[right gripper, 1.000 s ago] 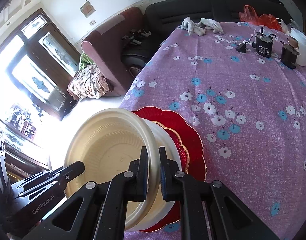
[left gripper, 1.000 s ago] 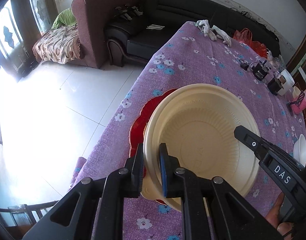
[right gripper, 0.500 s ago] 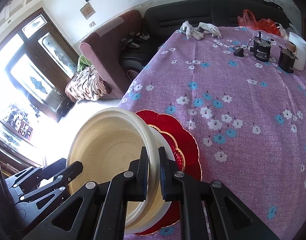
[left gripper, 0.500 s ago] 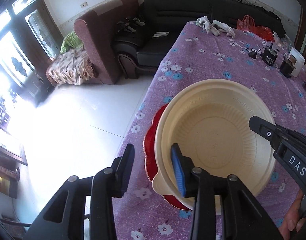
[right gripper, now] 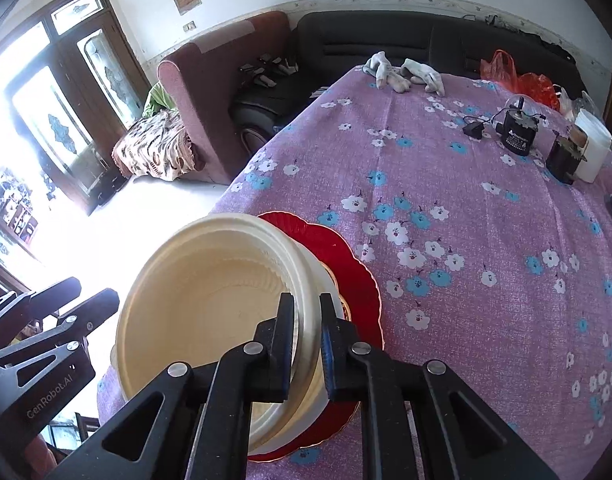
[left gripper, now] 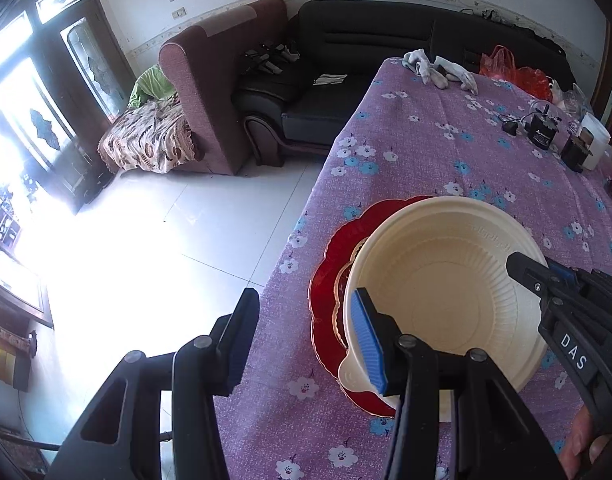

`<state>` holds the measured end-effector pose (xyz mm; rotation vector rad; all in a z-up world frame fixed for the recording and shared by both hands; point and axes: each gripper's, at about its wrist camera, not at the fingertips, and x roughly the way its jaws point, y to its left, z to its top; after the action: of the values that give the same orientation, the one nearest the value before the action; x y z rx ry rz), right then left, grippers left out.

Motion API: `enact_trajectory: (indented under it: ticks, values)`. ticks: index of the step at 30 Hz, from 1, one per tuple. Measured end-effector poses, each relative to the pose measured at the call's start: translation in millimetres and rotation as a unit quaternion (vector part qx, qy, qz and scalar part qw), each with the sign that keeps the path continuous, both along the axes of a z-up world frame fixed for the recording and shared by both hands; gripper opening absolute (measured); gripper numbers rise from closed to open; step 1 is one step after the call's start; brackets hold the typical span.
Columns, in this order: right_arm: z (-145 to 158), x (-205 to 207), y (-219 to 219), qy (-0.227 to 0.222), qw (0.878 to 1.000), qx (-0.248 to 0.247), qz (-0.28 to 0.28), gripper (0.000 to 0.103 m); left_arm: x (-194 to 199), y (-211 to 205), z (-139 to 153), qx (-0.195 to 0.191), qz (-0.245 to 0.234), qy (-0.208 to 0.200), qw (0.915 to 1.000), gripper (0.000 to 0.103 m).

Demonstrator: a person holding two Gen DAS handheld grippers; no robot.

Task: Organize plates and bowls
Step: 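Lower the beige bowl into the white bowls and open both grippers, then move both grippers to the last white bowl on the table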

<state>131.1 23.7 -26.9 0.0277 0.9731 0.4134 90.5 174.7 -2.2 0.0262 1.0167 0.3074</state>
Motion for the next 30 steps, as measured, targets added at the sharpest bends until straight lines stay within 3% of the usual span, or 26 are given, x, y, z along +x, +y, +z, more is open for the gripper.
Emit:
enact_trajectory:
  ticks: [2, 4, 7, 11, 17, 22, 30]
  values:
    - [4.0, -0.9, 0.3, -0.006, 1.0, -0.013, 0.0, 0.024, 0.5, -0.6, -3.5, -0.001, -0.002, 0.005, 1.0, 0.047]
    - [7.3, -1.0, -0.1, -0.008, 1.0, -0.019, 0.004, 0.041, 1.0, 0.8, -6.5, -0.005, -0.001, 0.007, 1.0, 0.047]
    - [17.4, -3.6, -5.7, -0.022, 0.999, -0.022, -0.004, 0.042, -1.4, 6.0, -5.7, -0.022, 0.002, 0.003, 0.9997, 0.047]
    - [35.3, -7.4, -27.6, -0.038, 0.999, 0.01, -0.022, 0.042, -7.0, 9.6, 4.3, -0.032, 0.008, -0.012, 0.9994, 0.047]
    - [45.0, -12.8, -87.9, -0.051, 0.995, 0.037, -0.078, 0.042, -21.5, -11.2, 38.0, -0.056, -0.008, -0.076, 0.9955, 0.051]
    - [34.3, -23.9, -136.2, -0.056, 0.991, 0.053, -0.11, 0.042, -29.1, -61.7, 51.3, -0.077, -0.05, -0.113, 0.9894, 0.058]
    - [26.5, -50.4, -216.6, -0.073, 0.984, 0.047, -0.155, 0.042, -11.1, -189.7, 28.2, -0.102, -0.175, -0.076, 0.9764, 0.059]
